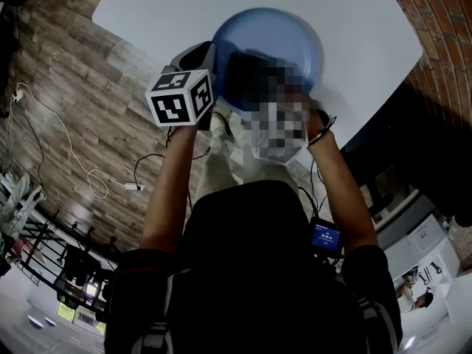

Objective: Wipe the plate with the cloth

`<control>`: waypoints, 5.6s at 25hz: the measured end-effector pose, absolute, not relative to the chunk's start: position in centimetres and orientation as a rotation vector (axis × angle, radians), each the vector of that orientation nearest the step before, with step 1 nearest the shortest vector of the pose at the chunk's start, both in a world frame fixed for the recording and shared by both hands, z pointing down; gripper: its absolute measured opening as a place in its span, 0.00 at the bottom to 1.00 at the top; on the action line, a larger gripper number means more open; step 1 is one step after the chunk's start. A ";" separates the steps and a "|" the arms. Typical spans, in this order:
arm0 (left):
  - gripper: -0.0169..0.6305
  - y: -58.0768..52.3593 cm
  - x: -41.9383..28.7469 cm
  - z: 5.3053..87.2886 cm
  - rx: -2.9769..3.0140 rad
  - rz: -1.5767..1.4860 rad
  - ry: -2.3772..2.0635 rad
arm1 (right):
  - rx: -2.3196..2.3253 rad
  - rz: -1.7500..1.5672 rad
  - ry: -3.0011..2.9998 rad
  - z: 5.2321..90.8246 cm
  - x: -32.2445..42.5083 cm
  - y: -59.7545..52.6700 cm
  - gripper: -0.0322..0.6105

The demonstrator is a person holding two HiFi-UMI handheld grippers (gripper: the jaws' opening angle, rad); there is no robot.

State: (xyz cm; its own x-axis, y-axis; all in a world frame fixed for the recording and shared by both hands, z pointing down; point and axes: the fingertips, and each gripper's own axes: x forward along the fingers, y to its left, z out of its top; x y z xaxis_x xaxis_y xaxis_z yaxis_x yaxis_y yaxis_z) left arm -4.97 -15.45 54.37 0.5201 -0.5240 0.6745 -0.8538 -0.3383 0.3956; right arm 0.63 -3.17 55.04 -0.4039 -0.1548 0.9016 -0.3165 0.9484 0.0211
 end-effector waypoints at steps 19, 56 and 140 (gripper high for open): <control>0.07 -15.7 -5.1 54.3 2.024 0.566 -1.103 | 0.400 0.124 -1.991 54.9 -0.2 -8.5 0.13; 0.07 -15.8 -4.9 54.4 2.023 0.557 -1.089 | 0.538 0.176 -1.877 55.1 7.1 -10.5 0.13; 0.07 -15.5 -4.8 54.4 1.999 0.504 -1.082 | 0.580 0.334 -1.932 54.9 2.1 -12.2 0.13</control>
